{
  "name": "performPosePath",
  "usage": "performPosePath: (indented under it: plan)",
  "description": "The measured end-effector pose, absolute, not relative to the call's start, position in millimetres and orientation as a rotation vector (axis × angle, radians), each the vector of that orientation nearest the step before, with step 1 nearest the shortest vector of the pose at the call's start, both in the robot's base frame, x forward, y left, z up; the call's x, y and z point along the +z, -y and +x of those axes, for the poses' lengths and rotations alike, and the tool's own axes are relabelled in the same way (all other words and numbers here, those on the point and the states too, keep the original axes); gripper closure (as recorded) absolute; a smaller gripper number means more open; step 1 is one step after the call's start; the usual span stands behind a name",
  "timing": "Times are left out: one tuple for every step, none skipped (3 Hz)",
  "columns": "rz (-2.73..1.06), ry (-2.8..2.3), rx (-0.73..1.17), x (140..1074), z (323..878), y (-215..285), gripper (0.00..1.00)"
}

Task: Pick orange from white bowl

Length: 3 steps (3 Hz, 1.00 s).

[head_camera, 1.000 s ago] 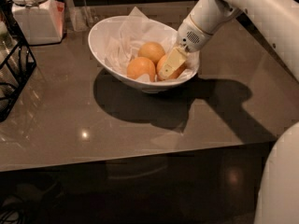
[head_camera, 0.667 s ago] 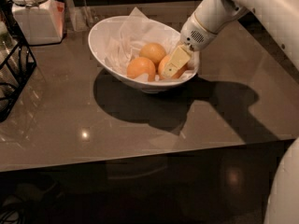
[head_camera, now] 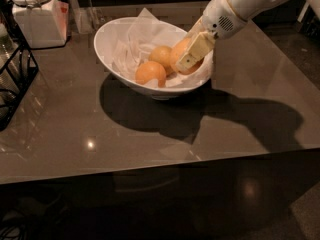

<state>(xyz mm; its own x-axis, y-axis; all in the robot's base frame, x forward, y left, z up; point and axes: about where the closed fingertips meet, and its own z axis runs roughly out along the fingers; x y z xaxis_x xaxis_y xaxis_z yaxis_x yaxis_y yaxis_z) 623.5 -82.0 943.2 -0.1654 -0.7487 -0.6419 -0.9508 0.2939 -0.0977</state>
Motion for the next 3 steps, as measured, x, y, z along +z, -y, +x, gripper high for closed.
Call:
performPosePath:
  plan:
    - [-1.528, -1.834, 0.398, 982, 599, 84, 1.00]
    - [-1.473, -1.764, 0.375, 1004, 576, 98, 1.00]
    - [-1.467, -1.772, 0.373, 1003, 576, 103, 1.00]
